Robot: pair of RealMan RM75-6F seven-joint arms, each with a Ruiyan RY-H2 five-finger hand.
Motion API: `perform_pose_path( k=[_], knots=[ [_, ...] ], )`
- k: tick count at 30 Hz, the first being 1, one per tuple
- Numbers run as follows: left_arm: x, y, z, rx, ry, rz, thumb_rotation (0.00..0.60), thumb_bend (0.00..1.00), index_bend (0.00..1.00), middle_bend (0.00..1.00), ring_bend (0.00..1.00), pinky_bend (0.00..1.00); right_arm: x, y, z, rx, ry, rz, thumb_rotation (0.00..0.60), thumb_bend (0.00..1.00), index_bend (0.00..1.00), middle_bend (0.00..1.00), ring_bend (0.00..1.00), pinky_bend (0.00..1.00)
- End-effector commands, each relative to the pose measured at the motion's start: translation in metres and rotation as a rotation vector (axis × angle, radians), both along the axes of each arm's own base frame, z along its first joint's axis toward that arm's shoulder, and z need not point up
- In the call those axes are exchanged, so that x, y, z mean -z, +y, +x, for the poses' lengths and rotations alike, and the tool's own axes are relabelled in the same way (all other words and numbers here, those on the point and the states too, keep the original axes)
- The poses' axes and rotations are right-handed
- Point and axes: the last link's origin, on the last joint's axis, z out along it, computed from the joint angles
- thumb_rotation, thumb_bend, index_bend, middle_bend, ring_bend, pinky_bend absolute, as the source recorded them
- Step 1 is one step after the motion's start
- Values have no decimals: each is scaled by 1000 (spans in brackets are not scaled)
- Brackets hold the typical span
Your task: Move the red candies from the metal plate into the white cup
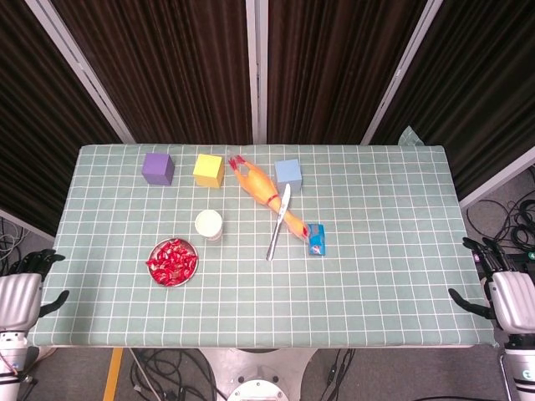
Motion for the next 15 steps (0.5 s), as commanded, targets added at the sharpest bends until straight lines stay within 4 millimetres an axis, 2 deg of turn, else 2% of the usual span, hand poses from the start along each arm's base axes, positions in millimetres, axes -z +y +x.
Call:
perform_pose_path(
  k=[1,3,5,6,8,10,15],
  knots=[
    [-1,3,2,14,5,-7,600,224,361,327,257,369,-1,-1,0,-4,0,-5,600,117,133,208,89,226],
    [0,9,5,42,-3,-15,600,223,371,354,381,612,-1,-2,1,-9,2,-8,600,117,134,208,89,225],
    [2,15,9,75,-19,-38,600,223,388,395,590,898,-1,-3,2,-14,6,-8,600,117,133,208,90,226],
    [3,19,12,101,-25,-57,600,223,392,404,664,958,-1,-4,2,-16,8,-6,600,117,133,208,90,227],
    [7,27,18,147,-20,-89,600,222,395,410,778,1000,-1,-4,3,-18,10,-5,600,117,133,208,90,234],
    [12,37,25,201,-10,-134,600,221,396,410,825,1000,-1,-5,3,-20,12,-3,600,117,134,207,90,248],
    [34,63,48,324,1,-261,600,220,391,410,867,1000,0,-6,4,-19,16,0,600,117,134,207,91,267]
  ],
)
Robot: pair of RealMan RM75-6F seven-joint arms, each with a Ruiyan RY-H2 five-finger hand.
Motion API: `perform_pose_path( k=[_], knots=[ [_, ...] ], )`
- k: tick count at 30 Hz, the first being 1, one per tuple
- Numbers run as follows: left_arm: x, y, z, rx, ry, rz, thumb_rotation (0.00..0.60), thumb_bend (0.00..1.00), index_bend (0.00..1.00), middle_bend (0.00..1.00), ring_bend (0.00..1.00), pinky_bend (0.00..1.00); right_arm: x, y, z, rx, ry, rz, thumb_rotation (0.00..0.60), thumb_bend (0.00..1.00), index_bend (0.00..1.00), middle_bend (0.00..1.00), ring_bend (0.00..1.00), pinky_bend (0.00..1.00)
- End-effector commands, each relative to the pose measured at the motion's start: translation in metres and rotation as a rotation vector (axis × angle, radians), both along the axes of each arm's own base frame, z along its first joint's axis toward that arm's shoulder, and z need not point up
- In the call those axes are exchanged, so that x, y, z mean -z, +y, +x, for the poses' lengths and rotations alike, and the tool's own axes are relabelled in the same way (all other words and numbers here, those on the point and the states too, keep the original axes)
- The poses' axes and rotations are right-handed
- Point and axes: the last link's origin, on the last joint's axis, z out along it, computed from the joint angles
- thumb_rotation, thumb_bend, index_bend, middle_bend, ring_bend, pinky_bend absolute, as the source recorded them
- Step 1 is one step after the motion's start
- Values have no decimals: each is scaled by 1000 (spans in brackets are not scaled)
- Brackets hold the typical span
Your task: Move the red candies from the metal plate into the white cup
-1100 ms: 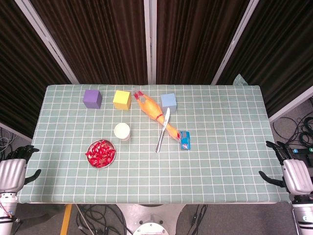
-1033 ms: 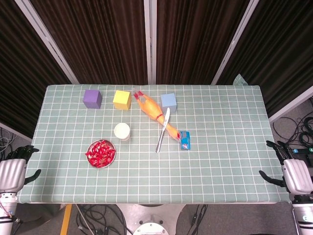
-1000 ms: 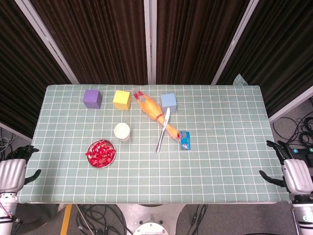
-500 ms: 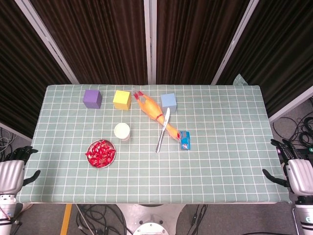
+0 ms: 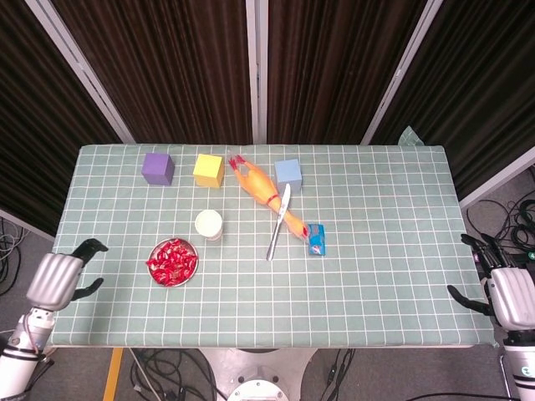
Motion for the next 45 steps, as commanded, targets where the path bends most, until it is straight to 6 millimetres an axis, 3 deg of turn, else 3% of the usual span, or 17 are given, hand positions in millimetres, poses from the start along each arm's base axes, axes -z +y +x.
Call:
perform_pose_path(
  k=[1,12,18,37,42,45],
  knots=[
    [19,20,15,83,17,-96,600,220,390,409,869,1000,0,0,0,1,1,1,600,117,134,206,91,271],
    [85,55,45,162,105,-299,600,233,362,404,872,1000,1,-3,-3,23,9,4,600,117,133,205,92,288],
    [109,70,52,136,169,-344,600,232,345,384,872,1000,2,-4,-3,29,9,10,600,117,134,205,92,290],
    [140,77,57,53,269,-391,600,223,365,389,873,1000,2,-4,-5,37,7,13,600,117,134,204,94,320],
    [143,79,59,45,247,-369,600,236,458,473,896,1000,2,-4,-5,41,7,11,600,117,134,205,100,331],
    [146,81,56,34,224,-370,600,306,523,552,916,1000,1,-4,-6,42,7,11,600,117,134,206,108,342]
  ],
)
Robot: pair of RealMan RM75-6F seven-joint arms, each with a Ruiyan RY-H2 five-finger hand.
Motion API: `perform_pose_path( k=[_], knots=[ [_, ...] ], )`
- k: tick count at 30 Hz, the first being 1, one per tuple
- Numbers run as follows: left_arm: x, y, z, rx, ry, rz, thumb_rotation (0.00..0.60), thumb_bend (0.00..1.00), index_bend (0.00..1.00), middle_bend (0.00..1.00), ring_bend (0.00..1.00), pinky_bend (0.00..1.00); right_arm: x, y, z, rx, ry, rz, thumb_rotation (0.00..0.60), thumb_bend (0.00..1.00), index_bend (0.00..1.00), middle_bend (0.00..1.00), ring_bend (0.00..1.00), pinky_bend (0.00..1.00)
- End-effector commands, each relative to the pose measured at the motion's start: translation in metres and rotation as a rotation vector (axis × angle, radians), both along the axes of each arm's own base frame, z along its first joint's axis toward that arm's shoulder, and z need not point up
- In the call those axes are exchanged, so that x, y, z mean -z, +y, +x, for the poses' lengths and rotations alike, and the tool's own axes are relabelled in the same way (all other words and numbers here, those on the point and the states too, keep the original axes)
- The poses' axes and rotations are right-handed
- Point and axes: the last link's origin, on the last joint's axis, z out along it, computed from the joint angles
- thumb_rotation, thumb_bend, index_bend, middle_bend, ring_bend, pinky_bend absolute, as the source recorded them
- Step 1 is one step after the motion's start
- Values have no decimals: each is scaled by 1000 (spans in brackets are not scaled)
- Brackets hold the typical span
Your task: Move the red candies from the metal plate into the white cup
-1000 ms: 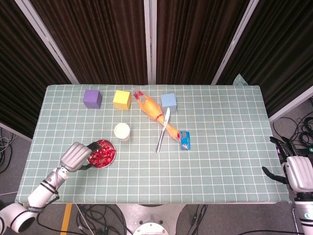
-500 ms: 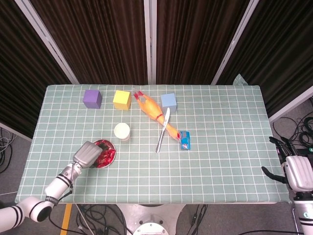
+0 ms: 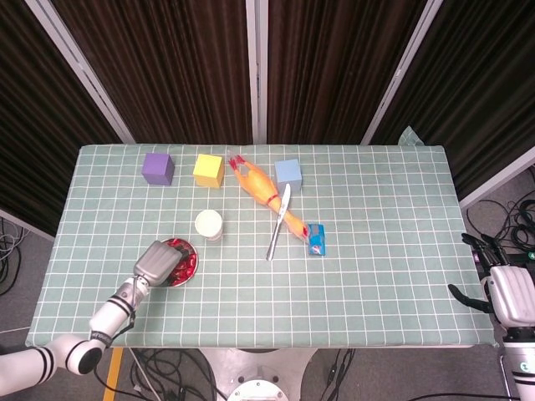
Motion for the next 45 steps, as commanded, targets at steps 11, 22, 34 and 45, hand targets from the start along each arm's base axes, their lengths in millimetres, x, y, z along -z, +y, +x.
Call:
perform_pose_path(
  k=[11,22,34,45],
  knots=[
    [1,7,-6,-34,-107,27,600,490,674,709,965,1000,-1,0,0,-1,-2,-3,600,116,134,207,113,363],
    [-43,16,17,-16,-264,101,600,500,689,720,968,1000,-2,1,2,-9,-1,-1,600,115,134,207,118,373],
    [-44,84,86,19,-290,83,600,499,674,706,968,1000,-6,4,-2,10,3,-14,600,115,134,207,119,379],
    [-19,107,94,9,-147,66,600,501,626,655,966,1000,-7,3,-7,31,3,-17,600,116,134,207,119,386]
  ],
)
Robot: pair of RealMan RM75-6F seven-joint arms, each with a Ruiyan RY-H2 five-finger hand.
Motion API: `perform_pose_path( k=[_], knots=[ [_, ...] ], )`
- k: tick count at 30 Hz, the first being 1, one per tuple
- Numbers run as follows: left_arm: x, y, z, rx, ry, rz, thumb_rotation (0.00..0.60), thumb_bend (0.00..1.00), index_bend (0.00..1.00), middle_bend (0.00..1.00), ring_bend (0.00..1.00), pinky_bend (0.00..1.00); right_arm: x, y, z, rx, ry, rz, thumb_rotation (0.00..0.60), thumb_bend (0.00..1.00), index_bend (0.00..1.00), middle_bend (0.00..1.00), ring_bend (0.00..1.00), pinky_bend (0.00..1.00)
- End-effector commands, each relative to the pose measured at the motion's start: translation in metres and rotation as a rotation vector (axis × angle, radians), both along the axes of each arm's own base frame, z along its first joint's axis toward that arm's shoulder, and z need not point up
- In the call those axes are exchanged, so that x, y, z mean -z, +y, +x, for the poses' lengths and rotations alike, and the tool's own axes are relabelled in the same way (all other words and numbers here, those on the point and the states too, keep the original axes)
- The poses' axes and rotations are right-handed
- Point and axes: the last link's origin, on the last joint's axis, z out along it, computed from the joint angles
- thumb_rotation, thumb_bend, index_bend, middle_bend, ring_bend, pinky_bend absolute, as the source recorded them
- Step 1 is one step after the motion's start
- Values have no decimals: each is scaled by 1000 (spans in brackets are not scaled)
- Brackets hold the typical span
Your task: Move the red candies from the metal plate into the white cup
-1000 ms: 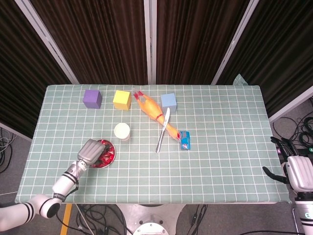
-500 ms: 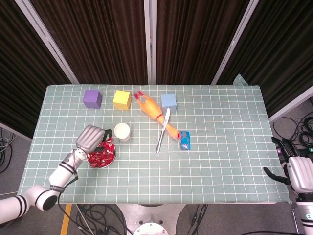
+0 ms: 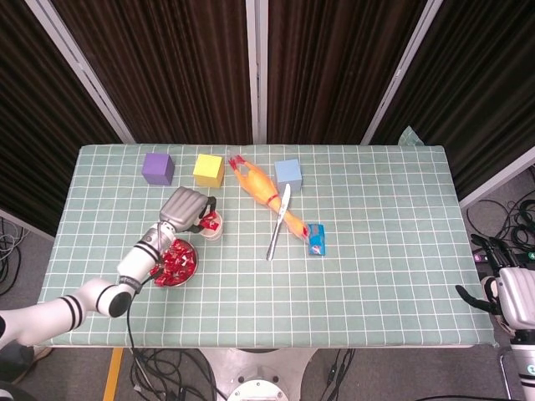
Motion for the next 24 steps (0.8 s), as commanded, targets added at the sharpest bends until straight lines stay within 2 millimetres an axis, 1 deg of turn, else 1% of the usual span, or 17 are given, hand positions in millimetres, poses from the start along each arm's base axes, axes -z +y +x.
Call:
perform_pose_path(
  k=[1,6,9,17,21,24],
  knots=[
    [7,3,-2,8,57,10,600,502,618,641,965,1000,0,0,-1,3,0,-1,600,116,134,208,119,386],
    [11,4,-6,10,97,34,600,503,583,597,964,1000,1,-1,-2,3,-3,1,600,116,134,208,126,396],
    [12,4,-8,20,126,46,600,506,537,562,961,1000,0,-1,-2,3,-4,1,600,116,134,210,134,409],
    [11,-3,-7,33,135,42,600,511,395,416,941,1000,0,0,-2,2,-5,1,600,116,134,213,139,422],
    [0,-12,-7,52,102,71,600,512,357,376,931,1000,-1,0,-1,-3,-5,-3,600,117,134,215,144,429],
    [-16,-26,-12,72,63,115,600,512,356,372,931,1000,-1,-1,0,-6,-5,-2,600,117,134,215,143,430]
  ],
)
